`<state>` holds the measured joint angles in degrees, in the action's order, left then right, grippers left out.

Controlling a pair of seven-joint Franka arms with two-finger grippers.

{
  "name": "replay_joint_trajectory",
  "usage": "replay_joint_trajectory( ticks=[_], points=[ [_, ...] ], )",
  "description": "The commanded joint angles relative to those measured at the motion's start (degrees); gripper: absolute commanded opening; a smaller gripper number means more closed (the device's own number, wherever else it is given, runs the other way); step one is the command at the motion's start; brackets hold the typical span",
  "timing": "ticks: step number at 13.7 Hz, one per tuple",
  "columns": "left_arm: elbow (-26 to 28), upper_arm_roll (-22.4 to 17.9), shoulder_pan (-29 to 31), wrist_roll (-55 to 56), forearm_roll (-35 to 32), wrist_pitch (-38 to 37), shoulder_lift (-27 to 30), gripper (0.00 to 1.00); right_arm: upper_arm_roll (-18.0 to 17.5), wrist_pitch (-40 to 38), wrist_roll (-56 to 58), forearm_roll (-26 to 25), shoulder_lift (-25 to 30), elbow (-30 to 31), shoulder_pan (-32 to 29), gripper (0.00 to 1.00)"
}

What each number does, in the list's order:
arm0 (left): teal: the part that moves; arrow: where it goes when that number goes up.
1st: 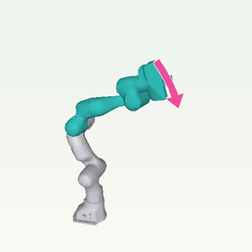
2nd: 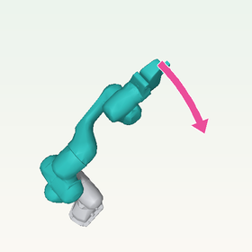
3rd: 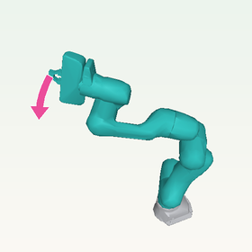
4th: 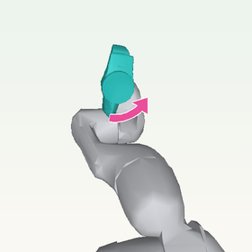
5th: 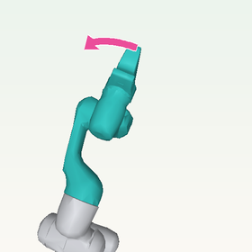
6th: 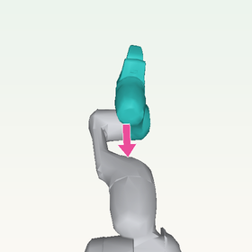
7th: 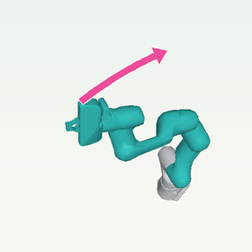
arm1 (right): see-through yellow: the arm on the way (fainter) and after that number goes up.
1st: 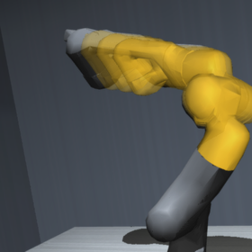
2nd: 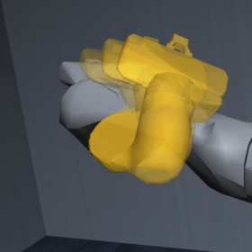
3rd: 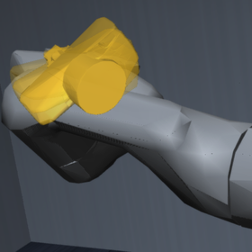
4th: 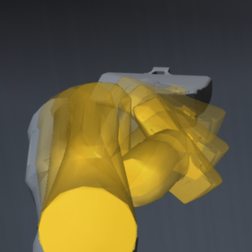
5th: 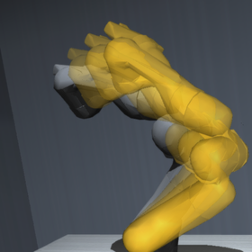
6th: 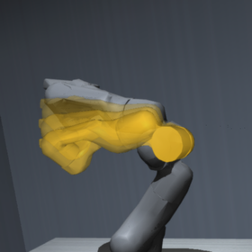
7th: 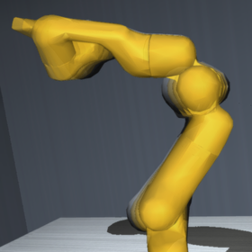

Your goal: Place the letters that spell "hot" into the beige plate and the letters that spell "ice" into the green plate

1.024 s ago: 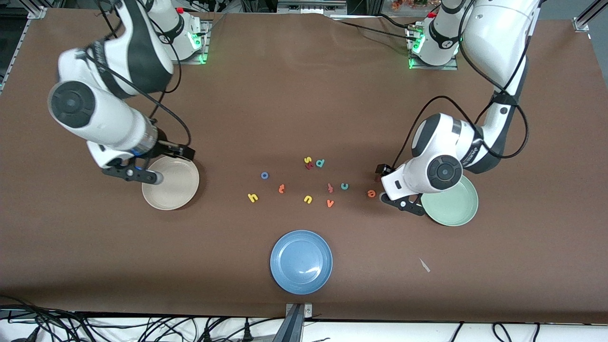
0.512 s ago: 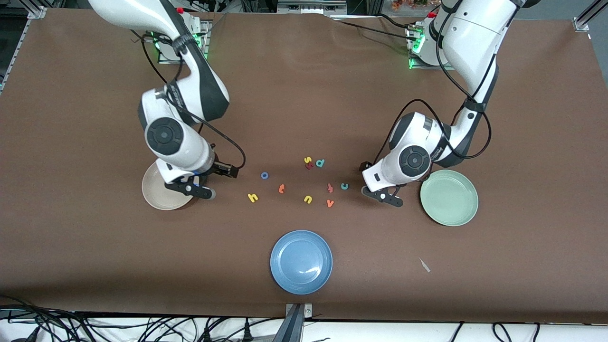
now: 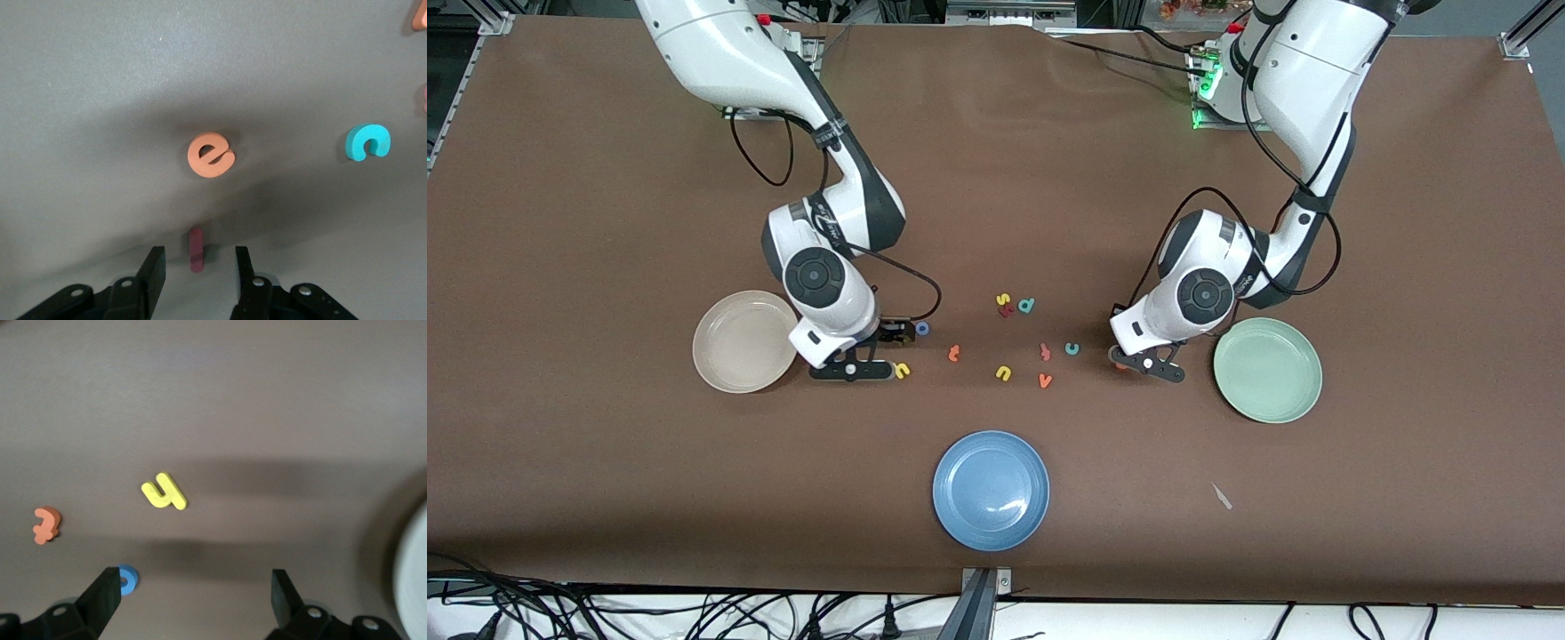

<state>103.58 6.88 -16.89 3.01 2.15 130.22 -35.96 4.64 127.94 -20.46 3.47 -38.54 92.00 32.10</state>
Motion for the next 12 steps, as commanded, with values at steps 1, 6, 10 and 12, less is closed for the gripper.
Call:
replay_joint_trajectory(
  ticks=[1, 6, 10, 12],
  points=[
    [0.48, -0.2, -0.34, 0.33, -0.12, 0.83, 0.01, 0.48, 0.19, 2.31, 7.6, -0.31, -2.94, -1.21, 1.04, 1.0],
    [1.01, -0.2, -0.43, 0.33, -0.12, 2.49, -1.04, 0.37, 0.19, 4.07, 17.82, -0.22, -7.16, -3.67, 0.34, 1.0],
    [1.1, -0.2, -0.43, 0.33, -0.12, 2.5, -0.61, 0.0, 0.19, 4.16, 18.09, -0.05, -9.88, -7.8, 0.34, 1.0],
    [1.1, -0.2, -0.34, 0.33, -0.12, 1.8, 0.18, 0.0, 0.19, 4.16, 18.0, 0.3, -10.5, -8.94, 0.34, 0.99]
  ],
)
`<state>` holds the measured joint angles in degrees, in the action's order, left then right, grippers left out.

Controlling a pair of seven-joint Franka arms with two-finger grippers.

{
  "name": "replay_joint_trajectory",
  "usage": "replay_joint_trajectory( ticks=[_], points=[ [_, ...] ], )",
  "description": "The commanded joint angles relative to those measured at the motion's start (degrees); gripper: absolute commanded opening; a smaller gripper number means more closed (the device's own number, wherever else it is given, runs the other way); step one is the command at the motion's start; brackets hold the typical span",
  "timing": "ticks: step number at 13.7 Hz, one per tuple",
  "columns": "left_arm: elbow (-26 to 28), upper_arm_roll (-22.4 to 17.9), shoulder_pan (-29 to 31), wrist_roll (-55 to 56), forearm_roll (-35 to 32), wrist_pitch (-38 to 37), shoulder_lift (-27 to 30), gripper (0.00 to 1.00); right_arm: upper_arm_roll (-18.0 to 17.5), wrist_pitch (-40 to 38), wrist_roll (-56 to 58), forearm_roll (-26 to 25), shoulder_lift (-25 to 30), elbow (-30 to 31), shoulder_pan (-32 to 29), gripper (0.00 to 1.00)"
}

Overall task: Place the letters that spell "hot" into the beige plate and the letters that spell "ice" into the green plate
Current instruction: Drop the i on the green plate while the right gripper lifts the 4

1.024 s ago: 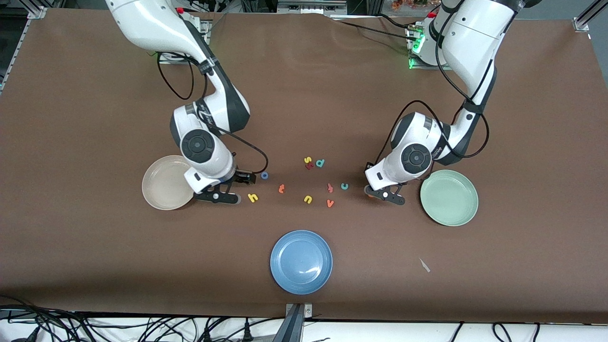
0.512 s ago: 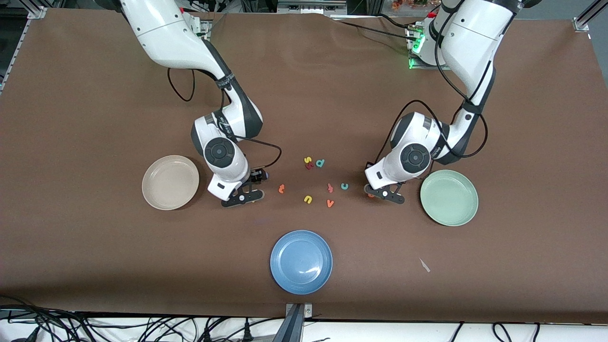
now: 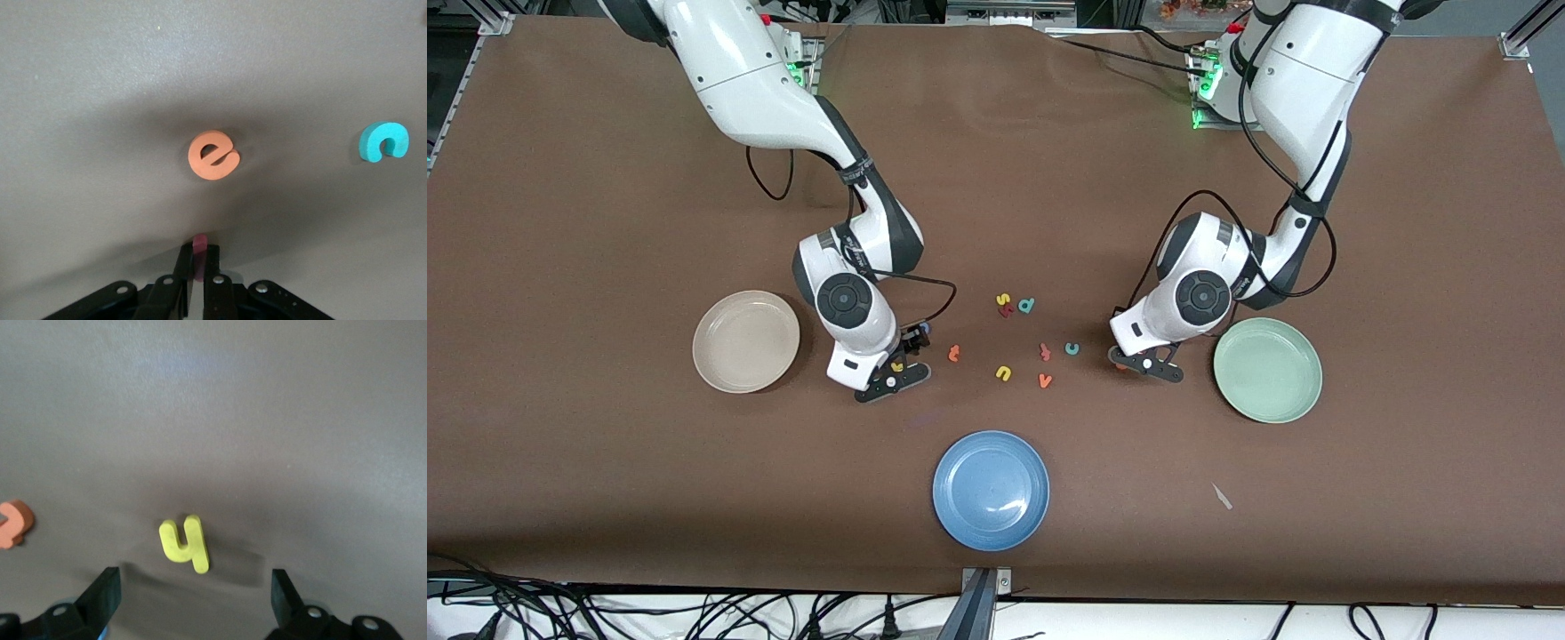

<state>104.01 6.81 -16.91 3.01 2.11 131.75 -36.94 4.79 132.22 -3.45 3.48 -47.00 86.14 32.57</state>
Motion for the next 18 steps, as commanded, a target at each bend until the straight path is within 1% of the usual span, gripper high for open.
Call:
replay_joint_trajectory(
  ticks=[1, 2, 4, 5, 6, 8, 10, 11, 14, 15, 16, 17, 18],
  points=[
    [0.49, -0.21, 0.03, 0.16, -0.09, -0.61, 2.39, 0.0, 0.04, -0.03, 0.99, 0.3, -2.04, -3.25, -0.22, 0.99],
    [0.06, -0.47, 0.47, -0.1, -0.09, -2.88, 3.79, 0.0, -0.05, 0.4, 0.99, 0.39, -2.04, -3.26, -0.57, 0.98],
    [-2.66, -1.88, 1.78, -0.81, -0.53, -8.67, 5.82, 0.0, -0.48, 1.2, 0.99, 0.48, -2.04, -3.26, -0.93, 0.94],
    [-3.98, -1.88, 3.09, -2.55, -2.18, -10.62, 6.35, 0.0, -0.49, 1.46, 0.99, 0.48, -2.04, -3.26, -1.01, 0.88],
    [-4.77, -1.8, 4.76, -5.0, -4.11, -11.07, 6.44, 0.0, -0.49, 1.55, 1.08, 0.74, -2.04, -3.26, -1.01, 0.85],
    [-4.87, -1.8, 8.8, -12.72, -5.19, -11.07, 6.35, 0.0, -0.49, 2.6, 0.99, 2.05, -2.22, -3.26, -0.93, 0.84],
    [-4.35, -1.88, 11.88, -18.98, -5.19, -11.07, 5.57, 0.0, -0.57, 3.13, 0.99, 2.23, -2.22, -3.26, -0.93, 0.72],
    [-4.34, -1.88, 13.98, -20.74, -5.27, -10.9, 4.43, 0.0, -0.75, 3.13, 0.99, 2.23, -2.22, -3.26, -0.93, 0.68],
    [-4.34, -1.8, 16.11, -23.75, -5.28, -10.46, 2.76, 0.0, -0.93, 3.22, 0.99, 2.5, -2.48, -3.26, -0.93, 0.65],
    [-4.26, -1.8, 16.03, -23.66, -5.28, -10.46, 2.75, 0.17, -0.93, 3.22, 0.82, 2.5, -2.57, -3.26, -0.93, 0.65],
    [-4.25, -1.8, 15.85, -23.66, -5.28, -10.55, 2.75, 0.94, -0.93, 3.31, 0.81, 2.58, -2.57, -3.26, -0.93, 0.64],
    [-4.25, -1.71, 16.03, -23.66, -5.1, -10.63, 2.66, 1.0, -0.93, 3.31, 0.81, 2.59, -2.57, -3.26, -0.93, 0.61],
    [-4.25, -1.71, 15.94, -23.57, -4.93, -10.9, 2.75, 1.0, -0.93, 3.22, 0.81, 2.59, -2.48, -3.26, -0.93, 0.54]
  ],
)
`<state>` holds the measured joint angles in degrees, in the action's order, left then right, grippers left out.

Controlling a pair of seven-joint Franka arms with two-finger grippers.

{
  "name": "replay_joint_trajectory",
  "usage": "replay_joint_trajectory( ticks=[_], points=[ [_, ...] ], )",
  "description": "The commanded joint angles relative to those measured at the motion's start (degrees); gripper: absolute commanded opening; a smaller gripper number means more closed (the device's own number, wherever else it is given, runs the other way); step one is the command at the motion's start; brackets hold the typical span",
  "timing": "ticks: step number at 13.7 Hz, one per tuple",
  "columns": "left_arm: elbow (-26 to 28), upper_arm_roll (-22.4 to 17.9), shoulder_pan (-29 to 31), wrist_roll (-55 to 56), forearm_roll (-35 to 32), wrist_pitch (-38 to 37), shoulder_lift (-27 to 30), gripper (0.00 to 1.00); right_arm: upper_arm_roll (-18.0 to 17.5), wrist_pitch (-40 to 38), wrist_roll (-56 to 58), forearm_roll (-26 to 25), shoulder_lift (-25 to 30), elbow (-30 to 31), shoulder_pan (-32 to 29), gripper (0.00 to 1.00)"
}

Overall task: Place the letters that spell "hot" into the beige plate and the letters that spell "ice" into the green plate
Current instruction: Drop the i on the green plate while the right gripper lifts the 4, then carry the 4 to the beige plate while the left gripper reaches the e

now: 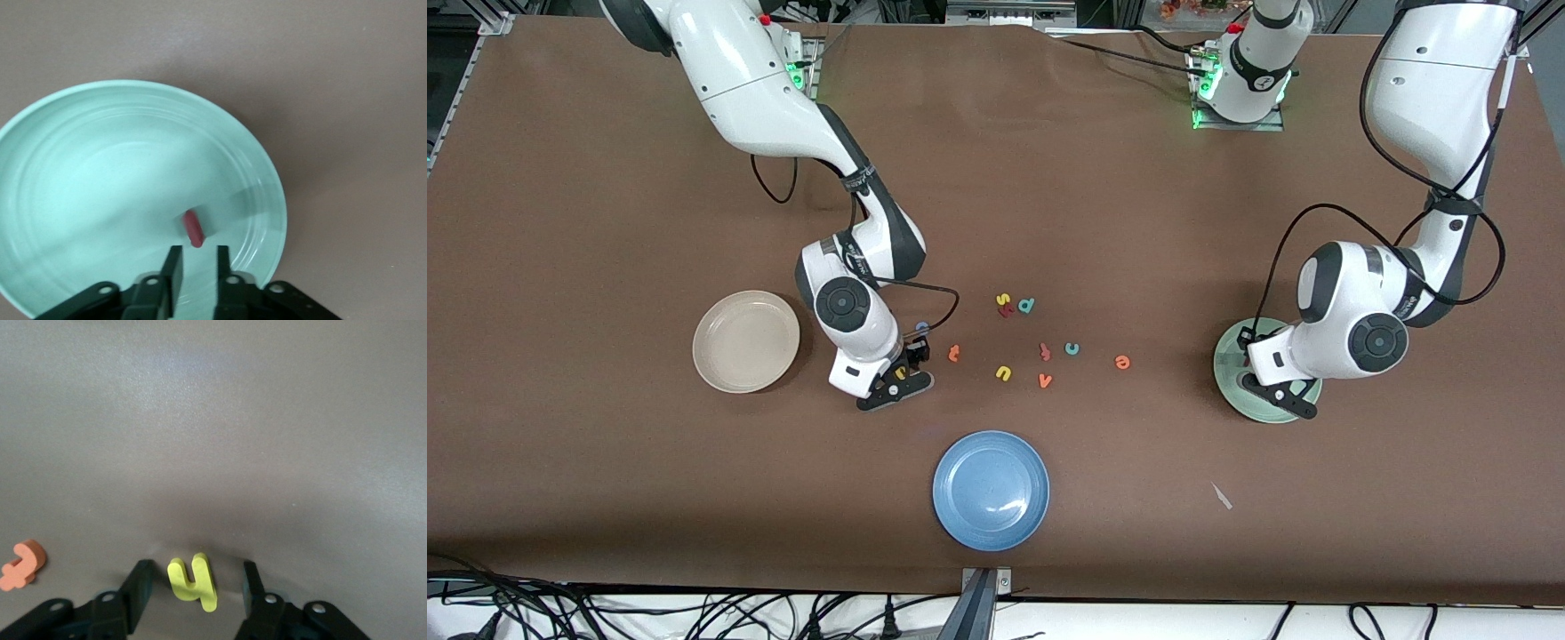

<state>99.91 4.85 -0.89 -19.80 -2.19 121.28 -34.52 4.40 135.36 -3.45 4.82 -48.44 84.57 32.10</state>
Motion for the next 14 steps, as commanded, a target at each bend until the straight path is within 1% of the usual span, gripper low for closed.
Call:
replay_joint_trajectory(
  ticks=[1, 2, 3, 4, 6, 7, 9, 10, 11, 12, 14],
  points=[
    [-0.15, 0.42, -0.51, -0.16, -0.63, -0.69, 0.68, 1.0, -0.62, 0.08, 0.81, 1.24, -1.04, -1.69, -0.46, 0.42],
    [-0.24, 0.94, -0.87, 0.19, -0.63, -1.12, 1.12, 1.0, -0.79, 0.08, 0.73, 1.24, -1.13, -1.69, -0.46, 0.36],
    [-0.5, 2.51, -1.04, 0.37, -0.36, -2.0, 1.64, 1.0, -0.88, 0.17, 0.64, 1.24, -1.13, -1.69, -0.46, 0.3],
    [-0.76, 3.84, -1.13, 1.5, -0.19, -2.18, 2.17, 1.0, -0.88, 0.08, 0.55, 1.24, -1.13, -1.69, -0.46, 0.28],
    [-1.12, 7.35, -1.22, 6.5, -0.1, -2.01, 2.26, 1.0, -1.23, 0.08, 0.46, 1.24, -1.13, -1.69, -0.46, 0.19],
    [-1.29, 8.32, -1.66, 7.22, -0.27, -1.57, 2.09, 1.0, -1.32, 0.08, 0.46, 1.24, -1.13, -1.69, -0.46, 0.15],
    [-4.35, 8.6, -5.07, 7.4, -0.36, -1.57, 0.34, 1.0, -1.41, -2.19, 0.99, 1.24, -0.52, -2.73, -1.77, 0.13],
    [-5.59, 8.51, -7.26, 7.67, -0.19, -1.48, -0.63, 1.0, -1.67, -6.03, 1.16, 1.24, -0.17, -4.83, -2.83, 0.13],
    [-5.95, 8.51, -8.94, 9.41, -0.45, -1.22, -1.51, 1.0, -1.5, -9.46, 1.08, 1.24, 0.45, -6.59, -3.53, 0.1],
    [-5.69, 8.33, -10.09, 11.77, -0.8, 0.78, -2.21, 1.0, -1.24, -11.15, 1.16, 1.24, 1.32, -6.87, -4.76, 0.1],
    [-5.16, 8.33, -10.45, 13.99, -0.8, 4.48, -3.79, 1.0, -1.06, -14.14, 4.49, 1.24, 4.48, -5.3, -7.57, 0.1]
  ],
)
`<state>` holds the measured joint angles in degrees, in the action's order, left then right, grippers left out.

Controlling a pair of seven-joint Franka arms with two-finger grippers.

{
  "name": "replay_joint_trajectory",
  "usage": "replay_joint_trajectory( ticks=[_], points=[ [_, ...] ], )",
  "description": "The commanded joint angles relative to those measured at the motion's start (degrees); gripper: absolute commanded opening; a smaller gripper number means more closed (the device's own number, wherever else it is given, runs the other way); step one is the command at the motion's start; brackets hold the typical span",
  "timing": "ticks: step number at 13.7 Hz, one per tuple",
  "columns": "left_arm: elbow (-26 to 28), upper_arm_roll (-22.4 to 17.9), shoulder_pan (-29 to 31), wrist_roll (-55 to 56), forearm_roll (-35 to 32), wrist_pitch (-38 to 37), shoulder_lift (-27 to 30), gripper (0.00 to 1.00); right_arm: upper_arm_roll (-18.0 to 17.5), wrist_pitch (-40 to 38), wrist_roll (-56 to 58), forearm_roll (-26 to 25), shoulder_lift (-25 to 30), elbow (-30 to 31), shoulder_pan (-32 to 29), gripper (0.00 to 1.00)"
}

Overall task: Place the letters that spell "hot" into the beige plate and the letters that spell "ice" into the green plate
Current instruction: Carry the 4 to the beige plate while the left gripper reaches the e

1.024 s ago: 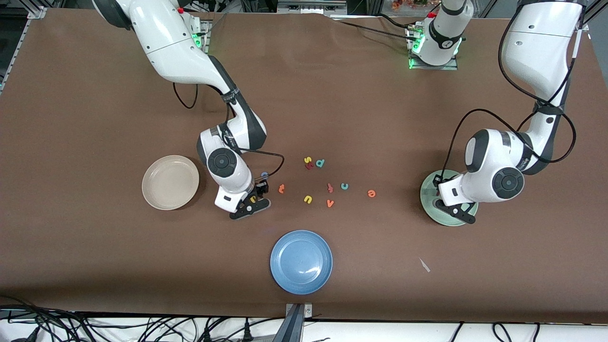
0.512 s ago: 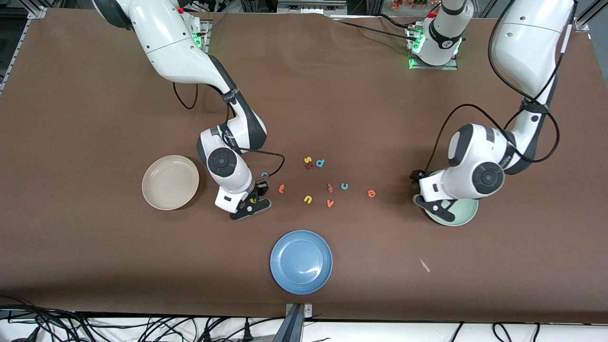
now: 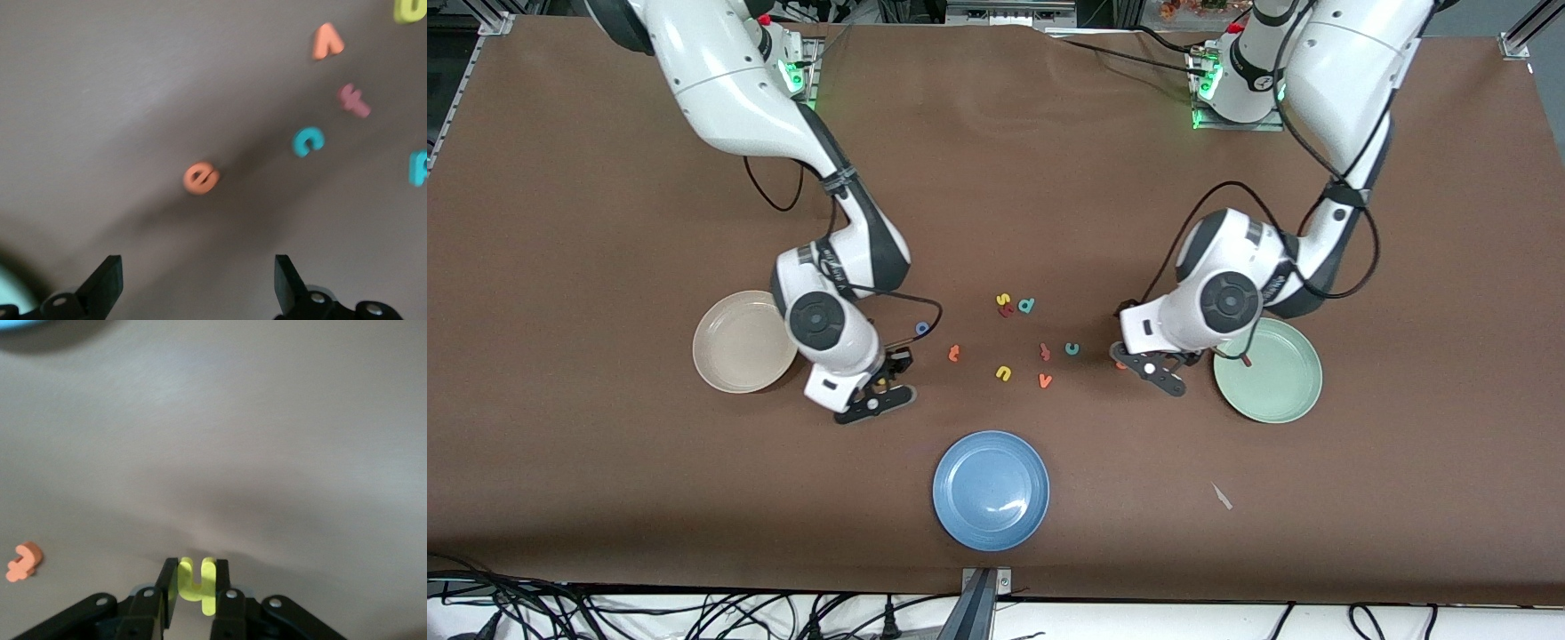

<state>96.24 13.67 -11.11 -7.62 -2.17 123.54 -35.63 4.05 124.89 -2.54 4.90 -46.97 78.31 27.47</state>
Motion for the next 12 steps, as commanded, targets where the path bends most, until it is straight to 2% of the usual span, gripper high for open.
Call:
replay_joint_trajectory(
  ticks=[1, 5, 8, 10, 11, 12],
  points=[
    [-1.5, -0.49, -0.4, 1.56, -1.0, 3.54, -3.29, 1.0, -0.53, -5.51, 4.72, 1.16, 4.68, 2.28, -4.34, 0.1],
    [-1.59, -0.49, -1.62, 1.38, -8.8, 9.07, -6.28, 1.0, 4.2, -2.3, 7.27, 0.9, 12.76, 14.47, -4.8, 0.1],
    [-1.5, -0.49, -2.16, 1.56, -9.61, 10.93, -7.69, 1.0, 6.76, 12.7, 10.61, 0.9, 19.45, 31.25, -4.8, 0.1],
    [-1.32, -0.49, -2.16, 1.73, -9.7, 11.29, -8.05, 1.0, 8.25, 15.82, 12.46, 1.07, 20.25, 34.62, -4.8, 0.1],
    [-1.32, -0.49, -2.07, 1.47, -9.79, 11.29, -8.05, 0.96, 8.95, 16.0, 13.42, 1.16, 20.69, 35.33, -4.8, 0.1],
    [-1.32, -0.49, -1.9, 1.04, -9.79, 11.29, -7.96, 0.65, 9.57, 16.0, 13.7, 1.16, 21.04, 35.95, -4.88, 0.11]
  ],
)
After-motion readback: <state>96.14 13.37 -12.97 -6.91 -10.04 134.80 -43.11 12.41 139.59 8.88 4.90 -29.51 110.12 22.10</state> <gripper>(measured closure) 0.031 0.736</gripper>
